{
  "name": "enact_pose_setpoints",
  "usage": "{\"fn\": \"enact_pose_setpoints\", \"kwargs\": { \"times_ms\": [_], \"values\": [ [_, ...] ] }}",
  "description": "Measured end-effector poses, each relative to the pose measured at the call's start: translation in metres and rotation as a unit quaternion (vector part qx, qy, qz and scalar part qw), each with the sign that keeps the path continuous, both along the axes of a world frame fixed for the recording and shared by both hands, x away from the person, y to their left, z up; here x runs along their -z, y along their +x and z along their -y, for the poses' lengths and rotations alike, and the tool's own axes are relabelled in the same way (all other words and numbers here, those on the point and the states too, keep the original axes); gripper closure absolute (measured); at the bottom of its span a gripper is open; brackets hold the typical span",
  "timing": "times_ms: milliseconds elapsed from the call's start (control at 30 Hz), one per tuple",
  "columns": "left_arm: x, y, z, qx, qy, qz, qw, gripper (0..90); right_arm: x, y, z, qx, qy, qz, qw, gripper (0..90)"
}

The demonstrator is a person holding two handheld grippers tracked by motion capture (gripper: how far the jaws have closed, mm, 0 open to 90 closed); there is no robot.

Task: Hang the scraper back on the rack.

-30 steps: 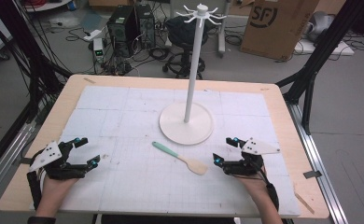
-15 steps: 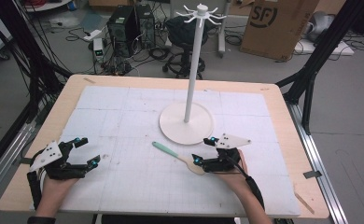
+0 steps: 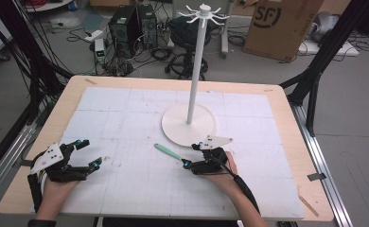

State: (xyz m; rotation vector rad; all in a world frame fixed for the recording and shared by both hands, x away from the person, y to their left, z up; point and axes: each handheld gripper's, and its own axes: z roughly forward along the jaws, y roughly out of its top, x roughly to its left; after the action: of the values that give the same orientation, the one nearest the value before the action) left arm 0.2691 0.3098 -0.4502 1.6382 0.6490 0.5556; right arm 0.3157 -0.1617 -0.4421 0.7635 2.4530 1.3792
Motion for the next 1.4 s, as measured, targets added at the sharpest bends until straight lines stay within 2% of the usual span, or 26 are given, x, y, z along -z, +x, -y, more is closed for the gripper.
{"fn": "enact_pose_setpoints", "kwargs": {
  "times_ms": [267, 367, 500, 733, 767, 967, 1067, 1167, 1400],
  "values": [
    [0.000, 0.000, 0.000, -0.001, 0.002, 0.000, 1.0000, 15.6, 0.006, 0.005, -0.010, -0.005, -0.021, -0.022, 0.9995, 46.7],
    [0.000, 0.000, 0.000, -0.001, 0.002, 0.000, 1.0000, 15.6, 0.007, 0.005, -0.014, -0.001, -0.036, -0.023, 0.9991, 51.4],
    [0.000, 0.000, 0.001, -0.001, 0.002, 0.000, 1.0000, 15.7, 0.007, 0.006, -0.015, 0.000, -0.038, -0.031, 0.9988, 57.5],
    [0.000, 0.000, 0.001, 0.000, 0.006, 0.000, 1.0000, 15.9, 0.009, 0.006, -0.019, -0.008, -0.057, -0.026, 0.9980, 63.9],
    [0.000, 0.000, 0.001, -0.001, 0.005, 0.000, 1.0000, 15.9, 0.008, 0.005, -0.020, -0.005, -0.060, -0.031, 0.9977, 64.4],
    [0.000, 0.000, 0.001, -0.002, 0.006, -0.002, 1.0000, 16.1, 0.008, 0.005, -0.022, -0.011, -0.064, -0.026, 0.9976, 70.6],
    [0.000, 0.000, 0.001, -0.002, 0.006, -0.002, 1.0000, 16.2, 0.008, 0.004, -0.024, -0.014, -0.069, -0.017, 0.9974, 75.1],
    [0.000, 0.000, 0.002, -0.002, 0.007, -0.002, 1.0000, 16.2, 0.008, 0.004, -0.024, -0.014, -0.068, -0.022, 0.9974, 79.2],
    [0.000, 0.000, 0.002, -0.001, 0.009, -0.001, 1.0000, 16.6, 0.008, 0.005, -0.023, -0.014, -0.059, -0.034, 0.9976, 81.0]
  ]
}}
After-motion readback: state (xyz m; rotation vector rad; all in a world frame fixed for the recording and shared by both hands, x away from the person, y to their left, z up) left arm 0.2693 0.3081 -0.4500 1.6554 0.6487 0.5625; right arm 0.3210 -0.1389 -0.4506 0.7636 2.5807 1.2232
